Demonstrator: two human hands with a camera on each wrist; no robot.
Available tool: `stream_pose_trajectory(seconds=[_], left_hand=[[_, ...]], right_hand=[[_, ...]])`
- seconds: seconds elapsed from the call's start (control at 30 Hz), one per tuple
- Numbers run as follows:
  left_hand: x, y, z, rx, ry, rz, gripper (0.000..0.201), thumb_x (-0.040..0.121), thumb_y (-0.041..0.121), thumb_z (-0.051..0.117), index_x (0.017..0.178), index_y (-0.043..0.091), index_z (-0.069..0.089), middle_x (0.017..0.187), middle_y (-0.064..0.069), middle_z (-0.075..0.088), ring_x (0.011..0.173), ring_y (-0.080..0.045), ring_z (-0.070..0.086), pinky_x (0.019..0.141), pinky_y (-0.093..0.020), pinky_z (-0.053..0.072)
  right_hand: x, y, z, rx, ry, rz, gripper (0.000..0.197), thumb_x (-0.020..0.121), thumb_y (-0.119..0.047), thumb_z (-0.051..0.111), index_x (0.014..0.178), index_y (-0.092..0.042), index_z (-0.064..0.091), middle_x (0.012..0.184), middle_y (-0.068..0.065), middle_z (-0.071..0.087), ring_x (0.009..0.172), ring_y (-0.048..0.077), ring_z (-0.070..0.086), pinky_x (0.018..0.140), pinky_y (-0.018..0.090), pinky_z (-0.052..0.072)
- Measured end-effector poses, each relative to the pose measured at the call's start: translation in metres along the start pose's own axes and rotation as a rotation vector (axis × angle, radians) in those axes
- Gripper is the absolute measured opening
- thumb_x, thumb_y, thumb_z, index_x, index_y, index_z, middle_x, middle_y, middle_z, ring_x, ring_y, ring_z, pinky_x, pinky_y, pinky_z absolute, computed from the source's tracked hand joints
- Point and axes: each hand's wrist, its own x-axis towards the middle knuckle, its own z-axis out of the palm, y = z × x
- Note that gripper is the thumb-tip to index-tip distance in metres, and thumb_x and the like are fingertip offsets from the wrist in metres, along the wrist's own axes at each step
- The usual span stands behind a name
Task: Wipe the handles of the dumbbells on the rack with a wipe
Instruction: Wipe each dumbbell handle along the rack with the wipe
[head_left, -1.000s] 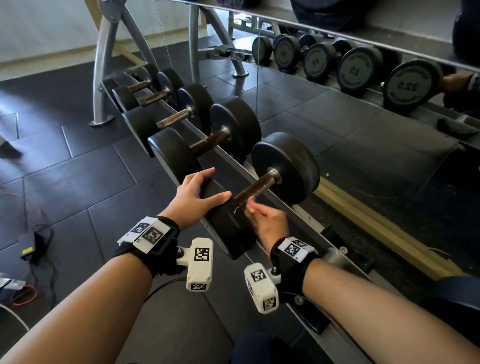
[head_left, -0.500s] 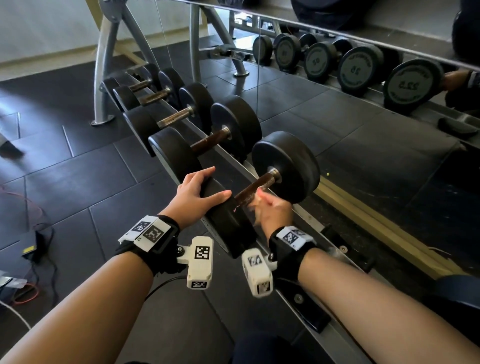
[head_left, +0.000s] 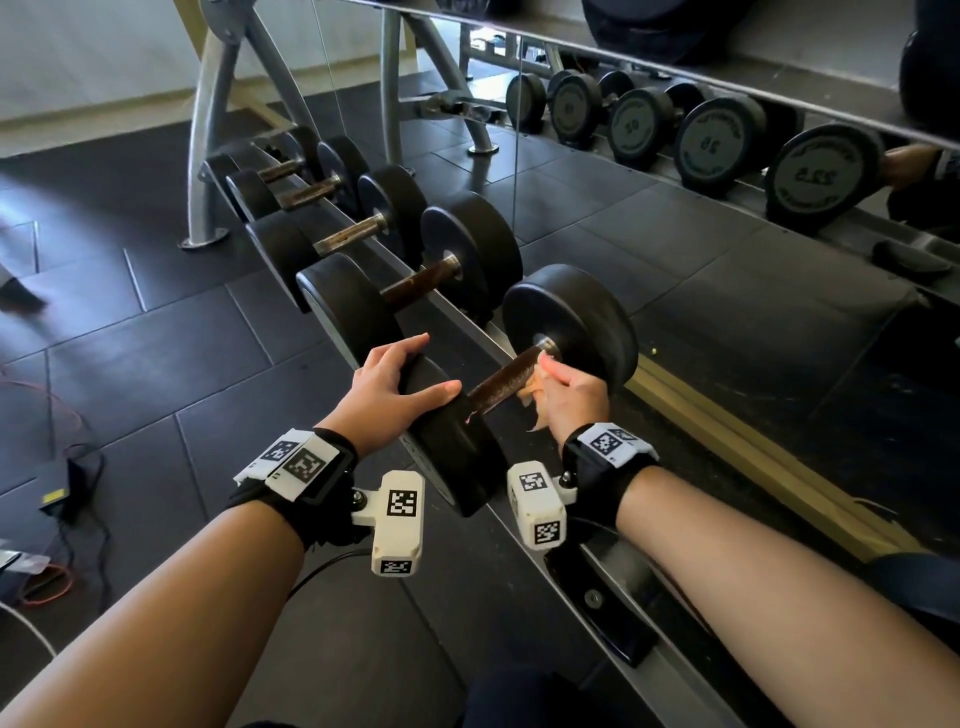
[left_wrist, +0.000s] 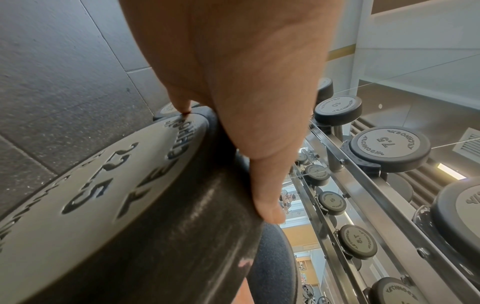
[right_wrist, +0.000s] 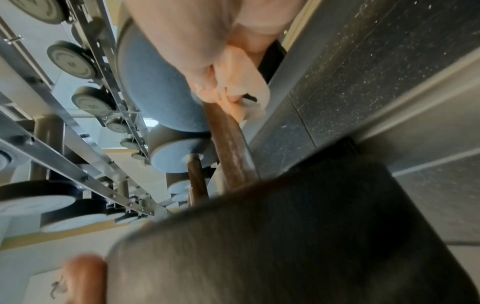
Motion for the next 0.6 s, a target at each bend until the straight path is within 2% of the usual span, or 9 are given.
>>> stream_pose_trajectory(seconds=[0.07, 0.2, 0.3, 0.37, 0.43, 0.47, 0.53, 0.6], left_hand=[[0.000, 0.000, 0.000, 0.000, 0.007, 0.003, 0.095, 0.063, 0.070, 0.066, 0.147, 0.042, 0.031, 0.145, 0.012, 0.028, 0.135, -0.020, 0.030, 0.111, -0.052, 0.037], [0.002, -0.002, 0.000, -0.006, 0.017, 0.005, 0.092, 0.066, 0.068, 0.068, 0.147, 0.043, 0.031, 0.145, 0.012, 0.029, 0.135, -0.020, 0.031, 0.112, -0.051, 0.037], [0.003, -0.003, 0.000, -0.021, 0.018, 0.003, 0.085, 0.073, 0.060, 0.071, 0.146, 0.043, 0.031, 0.145, 0.011, 0.029, 0.135, -0.020, 0.031, 0.111, -0.051, 0.037], [0.003, -0.003, 0.000, -0.027, 0.016, 0.007, 0.084, 0.074, 0.059, 0.072, 0.146, 0.043, 0.031, 0.144, 0.011, 0.029, 0.135, -0.021, 0.032, 0.111, -0.051, 0.038], [0.003, -0.003, 0.001, -0.024, 0.017, 0.011, 0.083, 0.075, 0.059, 0.072, 0.146, 0.042, 0.031, 0.144, 0.011, 0.029, 0.134, -0.021, 0.032, 0.111, -0.052, 0.038], [0.002, -0.003, 0.001, -0.022, 0.019, 0.011, 0.083, 0.075, 0.058, 0.072, 0.146, 0.042, 0.031, 0.144, 0.011, 0.029, 0.134, -0.021, 0.032, 0.111, -0.052, 0.038], [0.002, -0.002, 0.001, -0.024, 0.022, 0.002, 0.082, 0.076, 0.057, 0.072, 0.146, 0.042, 0.032, 0.144, 0.011, 0.028, 0.135, -0.021, 0.031, 0.111, -0.051, 0.037], [0.000, 0.000, 0.000, -0.029, 0.010, -0.016, 0.080, 0.077, 0.056, 0.072, 0.145, 0.041, 0.034, 0.145, 0.011, 0.027, 0.135, -0.021, 0.031, 0.111, -0.051, 0.037]], right_hand=[[-0.008, 0.006, 0.014, 0.011, -0.008, 0.028, 0.025, 0.098, -0.022, 0.059, 0.121, -0.022, 0.070, 0.114, -0.005, 0.069, 0.087, 0.002, 0.060, 0.073, 0.010, 0.043], [-0.028, 0.013, 0.020, -0.003, -0.111, 0.034, 0.027, 0.098, -0.018, 0.058, 0.123, -0.022, 0.069, 0.112, -0.008, 0.068, 0.091, 0.000, 0.061, 0.081, 0.012, 0.047], [-0.032, 0.013, 0.012, -0.036, -0.246, 0.025, 0.026, 0.098, -0.017, 0.059, 0.121, -0.022, 0.070, 0.114, -0.007, 0.069, 0.107, 0.010, 0.063, 0.095, 0.024, 0.051], [-0.032, 0.011, 0.006, -0.035, -0.342, 0.036, 0.024, 0.097, -0.018, 0.061, 0.118, -0.023, 0.072, 0.113, 0.000, 0.072, 0.108, 0.015, 0.067, 0.090, 0.022, 0.053], [-0.032, 0.009, 0.001, -0.037, -0.437, 0.063, 0.022, 0.095, -0.024, 0.064, 0.114, -0.026, 0.074, 0.109, 0.012, 0.074, 0.099, 0.022, 0.071, 0.081, 0.022, 0.056], [-0.032, 0.007, -0.002, -0.032, -0.469, 0.065, 0.021, 0.094, -0.025, 0.066, 0.112, -0.026, 0.075, 0.108, 0.011, 0.075, 0.099, 0.022, 0.072, 0.085, 0.023, 0.056], [-0.031, 0.001, -0.010, -0.002, -0.473, 0.067, 0.020, 0.091, -0.021, 0.069, 0.109, -0.026, 0.077, 0.108, 0.001, 0.076, 0.103, 0.014, 0.071, 0.099, 0.032, 0.053], [-0.028, -0.009, -0.019, 0.064, -0.434, 0.100, 0.021, 0.090, -0.013, 0.068, 0.107, -0.022, 0.078, 0.108, 0.003, 0.076, 0.105, 0.016, 0.071, 0.102, 0.039, 0.051]])
